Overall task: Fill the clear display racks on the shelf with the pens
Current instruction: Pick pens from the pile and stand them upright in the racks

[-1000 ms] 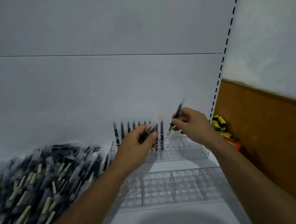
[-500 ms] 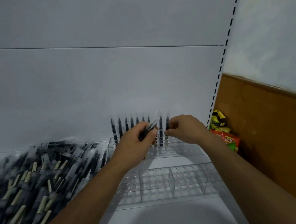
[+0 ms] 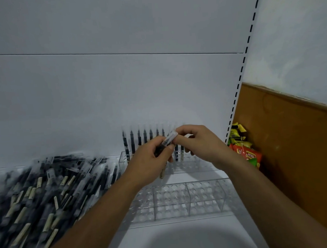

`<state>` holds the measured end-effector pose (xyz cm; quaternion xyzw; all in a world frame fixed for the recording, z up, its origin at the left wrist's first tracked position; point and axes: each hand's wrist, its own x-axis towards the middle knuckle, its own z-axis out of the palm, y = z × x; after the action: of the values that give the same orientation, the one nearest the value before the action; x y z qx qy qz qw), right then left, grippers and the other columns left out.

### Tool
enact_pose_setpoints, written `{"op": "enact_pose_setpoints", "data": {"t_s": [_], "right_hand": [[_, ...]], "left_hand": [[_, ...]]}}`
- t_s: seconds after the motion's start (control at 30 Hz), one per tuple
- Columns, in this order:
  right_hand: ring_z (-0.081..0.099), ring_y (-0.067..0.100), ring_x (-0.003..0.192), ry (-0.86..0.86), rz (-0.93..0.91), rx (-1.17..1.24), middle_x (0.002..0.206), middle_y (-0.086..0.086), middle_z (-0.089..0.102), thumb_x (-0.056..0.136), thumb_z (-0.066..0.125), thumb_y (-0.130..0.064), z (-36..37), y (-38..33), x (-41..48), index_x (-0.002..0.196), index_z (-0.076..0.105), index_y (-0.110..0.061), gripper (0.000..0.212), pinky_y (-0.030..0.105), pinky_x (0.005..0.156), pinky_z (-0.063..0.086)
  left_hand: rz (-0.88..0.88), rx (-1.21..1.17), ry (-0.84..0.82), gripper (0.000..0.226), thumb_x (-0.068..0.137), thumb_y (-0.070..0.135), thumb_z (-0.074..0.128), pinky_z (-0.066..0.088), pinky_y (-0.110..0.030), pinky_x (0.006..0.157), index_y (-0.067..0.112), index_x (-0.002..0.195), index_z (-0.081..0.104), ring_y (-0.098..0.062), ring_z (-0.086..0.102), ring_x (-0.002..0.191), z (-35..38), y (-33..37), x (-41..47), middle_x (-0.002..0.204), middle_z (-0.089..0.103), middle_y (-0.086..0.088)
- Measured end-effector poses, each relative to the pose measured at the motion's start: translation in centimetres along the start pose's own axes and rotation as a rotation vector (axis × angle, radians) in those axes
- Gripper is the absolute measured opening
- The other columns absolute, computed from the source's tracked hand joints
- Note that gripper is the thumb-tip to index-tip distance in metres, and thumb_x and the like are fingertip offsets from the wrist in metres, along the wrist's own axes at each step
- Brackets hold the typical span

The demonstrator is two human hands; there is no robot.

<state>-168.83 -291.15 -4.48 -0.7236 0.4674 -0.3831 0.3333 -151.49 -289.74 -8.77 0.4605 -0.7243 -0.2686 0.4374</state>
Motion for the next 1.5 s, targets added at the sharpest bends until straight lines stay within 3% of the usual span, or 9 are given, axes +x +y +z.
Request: {"op": "enact_pose_setpoints", "data": {"t_s": [0.23,0.4,0.57,0.87,0.97,1.13,1.23,1.4,1.5], "right_hand": [[0.066,0.005,0.063,0.298,0.012,0.284,0.083,-0.002,0.074,0.093,0.064,-0.027,-2.1,0.1,0.4,0.093,0.068,-0.009,0.018,0.016,0.051,0.047],[0.067,0.008,0.062,0.478,-0.056,-0.007,0.088,0.003,0.071,0.094,0.064,-0.029,-3.6,1.2,1.4,0.092,0.063,-0.012,0.016,0.017,0.054,0.047],[0.067,0.005,0.059,0.468,-0.051,-0.154,0.087,0.0,0.069,0.093,0.065,-0.031,-3.6,2.6,2.2,0.088,0.063,-0.018,0.014,0.012,0.049,0.044],[0.067,0.007,0.072,0.121,0.076,-0.54,0.088,-0.008,0.068,0.091,0.063,-0.045,-2.7,3.3,2.1,0.09,0.064,-0.026,0.018,0.029,0.071,0.053],[0.064,0.011,0.078,0.123,0.108,-0.632,0.086,-0.009,0.067,0.09,0.062,-0.049,-3.1,3.1,1.4,0.088,0.065,-0.027,0.022,0.033,0.074,0.054],[0.057,0.001,0.057,-0.027,0.069,-0.078,0.072,-0.004,0.069,0.086,0.07,-0.04,-2.2,1.5,-0.6,0.09,0.073,-0.026,0.015,0.017,0.054,0.047],[0.048,0.01,0.057,-0.083,0.033,0.062,0.07,0.007,0.056,0.086,0.072,-0.034,-0.9,0.8,-0.9,0.095,0.074,-0.023,0.015,0.02,0.05,0.04],[0.052,0.016,0.063,-0.003,0.004,0.198,0.089,0.011,0.071,0.088,0.069,-0.029,0.1,0.2,-1.1,0.094,0.073,-0.015,0.015,0.024,0.054,0.043],[0.066,0.01,0.068,0.187,0.021,0.353,0.089,0.001,0.073,0.092,0.065,-0.025,-1.6,0.1,-0.7,0.091,0.068,-0.013,0.012,0.019,0.056,0.05]], "left_hand": [[-0.019,0.035,0.091,0.024,0.089,0.059,0.05,0.04,-0.025,0.059,0.037,0.09,0.058,0.001,0.049,0.057,-0.1,-0.2,-0.1,0.068,0.057,0.019],[-0.035,0.066,0.067,0.025,0.09,0.059,0.048,0.05,-0.033,0.067,0.036,0.089,0.057,-0.009,0.059,0.068,-0.1,0.0,-0.3,0.077,0.064,0.01],[-0.039,0.078,0.057,0.022,0.089,0.058,0.049,0.05,-0.03,0.068,0.037,0.089,0.057,-0.009,0.06,0.07,0.0,0.2,-0.3,0.079,0.065,0.01],[-0.042,0.069,0.051,0.022,0.089,0.056,0.051,0.044,-0.026,0.062,0.036,0.085,0.057,0.001,0.051,0.059,0.1,0.1,-0.1,0.071,0.06,0.018],[-0.041,0.081,0.05,0.017,0.09,0.052,0.053,0.04,-0.024,0.061,0.036,0.086,0.056,0.003,0.05,0.058,0.2,-0.1,-0.1,0.068,0.057,0.022],[-0.035,0.103,0.029,0.01,0.091,0.044,0.057,0.041,-0.024,0.059,0.034,0.089,0.058,0.0,0.049,0.057,0.2,-0.2,0.1,0.07,0.058,0.012],[-0.033,0.126,-0.005,0.01,0.091,0.044,0.057,0.04,-0.025,0.056,0.035,0.086,0.057,-0.001,0.046,0.054,0.3,-0.2,0.1,0.067,0.056,0.011],[-0.032,0.206,-0.011,0.008,0.092,0.044,0.057,0.04,-0.022,0.057,0.039,0.098,0.056,0.004,0.052,0.06,0.6,0.2,0.0,0.073,0.059,0.014],[0.01,0.343,-0.022,0.025,0.091,0.049,0.055,0.042,-0.019,0.068,0.038,0.114,0.053,0.001,0.057,0.088,0.7,0.2,-0.3,0.1,0.06,0.021]]}}
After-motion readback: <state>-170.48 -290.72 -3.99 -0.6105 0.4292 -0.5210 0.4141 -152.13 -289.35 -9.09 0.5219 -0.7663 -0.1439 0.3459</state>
